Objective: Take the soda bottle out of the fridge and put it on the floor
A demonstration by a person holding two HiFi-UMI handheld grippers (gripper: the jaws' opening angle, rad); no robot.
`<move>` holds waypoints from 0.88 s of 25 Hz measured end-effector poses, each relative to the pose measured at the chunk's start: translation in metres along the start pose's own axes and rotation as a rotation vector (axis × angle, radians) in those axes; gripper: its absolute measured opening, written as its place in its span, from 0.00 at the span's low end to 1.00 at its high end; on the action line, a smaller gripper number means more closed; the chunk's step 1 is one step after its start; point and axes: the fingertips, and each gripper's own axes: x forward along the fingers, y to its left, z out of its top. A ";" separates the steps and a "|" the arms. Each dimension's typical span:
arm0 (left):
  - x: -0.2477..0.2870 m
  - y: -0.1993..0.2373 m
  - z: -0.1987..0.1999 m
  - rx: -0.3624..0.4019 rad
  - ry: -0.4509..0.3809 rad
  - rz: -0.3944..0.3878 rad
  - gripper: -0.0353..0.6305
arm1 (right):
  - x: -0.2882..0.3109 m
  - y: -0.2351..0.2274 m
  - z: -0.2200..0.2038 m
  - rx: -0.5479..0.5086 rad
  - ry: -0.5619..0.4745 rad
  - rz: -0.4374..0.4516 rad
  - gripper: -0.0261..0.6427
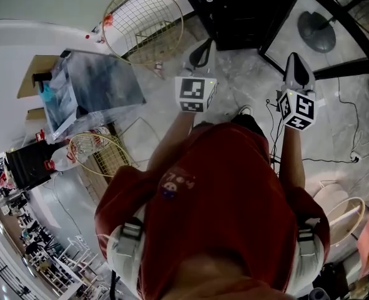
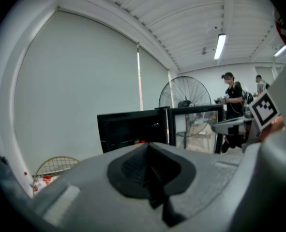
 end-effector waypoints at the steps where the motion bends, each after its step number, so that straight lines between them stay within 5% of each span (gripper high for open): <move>1: 0.007 -0.001 0.002 0.002 -0.003 0.008 0.05 | 0.006 -0.006 0.001 0.000 0.002 0.006 0.04; 13: 0.024 0.041 -0.017 -0.084 0.043 0.081 0.05 | 0.062 0.002 0.008 -0.042 0.059 0.066 0.04; 22: 0.028 0.107 -0.039 -0.087 0.020 0.075 0.05 | 0.107 0.065 0.009 -0.104 0.056 0.081 0.04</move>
